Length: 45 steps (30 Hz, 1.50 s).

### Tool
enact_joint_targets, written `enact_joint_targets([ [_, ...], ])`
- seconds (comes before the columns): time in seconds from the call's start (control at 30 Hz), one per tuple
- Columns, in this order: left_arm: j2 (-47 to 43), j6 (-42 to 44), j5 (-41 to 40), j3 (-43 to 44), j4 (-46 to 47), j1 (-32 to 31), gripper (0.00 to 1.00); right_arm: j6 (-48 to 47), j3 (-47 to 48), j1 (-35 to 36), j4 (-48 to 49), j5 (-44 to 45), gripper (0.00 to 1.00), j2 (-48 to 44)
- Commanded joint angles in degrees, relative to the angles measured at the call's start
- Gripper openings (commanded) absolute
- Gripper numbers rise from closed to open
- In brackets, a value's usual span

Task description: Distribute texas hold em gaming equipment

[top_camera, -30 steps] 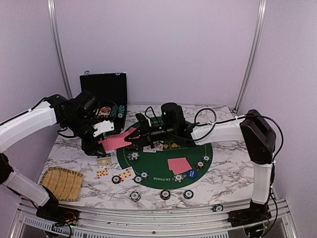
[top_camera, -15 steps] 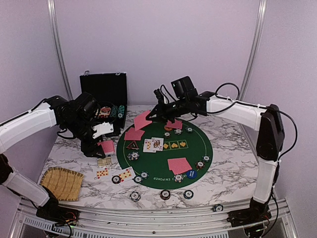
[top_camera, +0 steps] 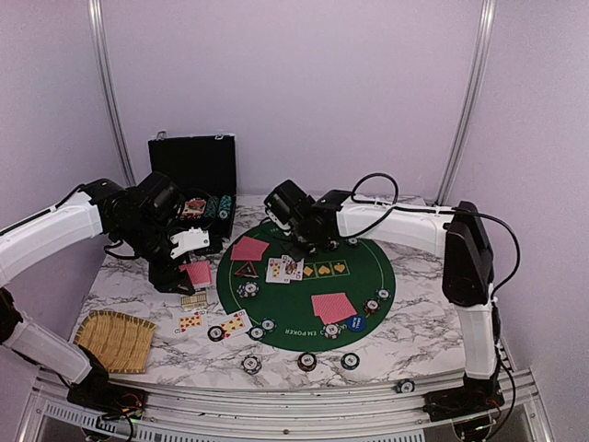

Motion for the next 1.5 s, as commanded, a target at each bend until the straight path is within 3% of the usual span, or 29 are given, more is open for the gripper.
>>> enact_joint_targets([
  [0.0,-1.39,-0.16,0.48,-0.05,-0.90,0.32,0.00,-14.11,-6.57,2.55,8.20,14.43,0.00,-0.78],
  [0.73,-1.68,-0.44,0.09,-0.22,-0.90,0.33,0.00,-22.05,-13.62,4.35,19.61,15.01,0.00,7.66],
  [0.77,-1.74,-0.44,0.10,-0.22,-0.90,0.30,0.00,-21.60,-13.34,4.29,19.20,14.63,0.03,7.72],
  [0.9,-1.63,-0.35,0.11,-0.17,-0.90,0.37,0.00,-19.59,-13.46,4.35,18.48,10.81,0.34,6.63],
  [1.0,-1.57,-0.35,0.15,-0.18,-0.89,0.31,0.00,-18.47,-13.63,4.13,18.09,9.30,0.50,5.46],
  [1.13,-1.51,-0.35,0.33,-0.10,-0.89,0.30,0.00,-17.39,-14.23,3.79,18.02,8.62,0.64,3.82],
  [1.27,-1.62,-0.32,0.48,-0.17,-0.86,0.29,0.00,-13.40,-13.53,2.57,16.75,6.58,0.71,0.82],
  [1.47,-1.68,-0.52,0.73,-0.02,-0.90,0.30,0.00,0.17,-11.31,-1.68,14.94,-5.83,0.88,-7.10],
])
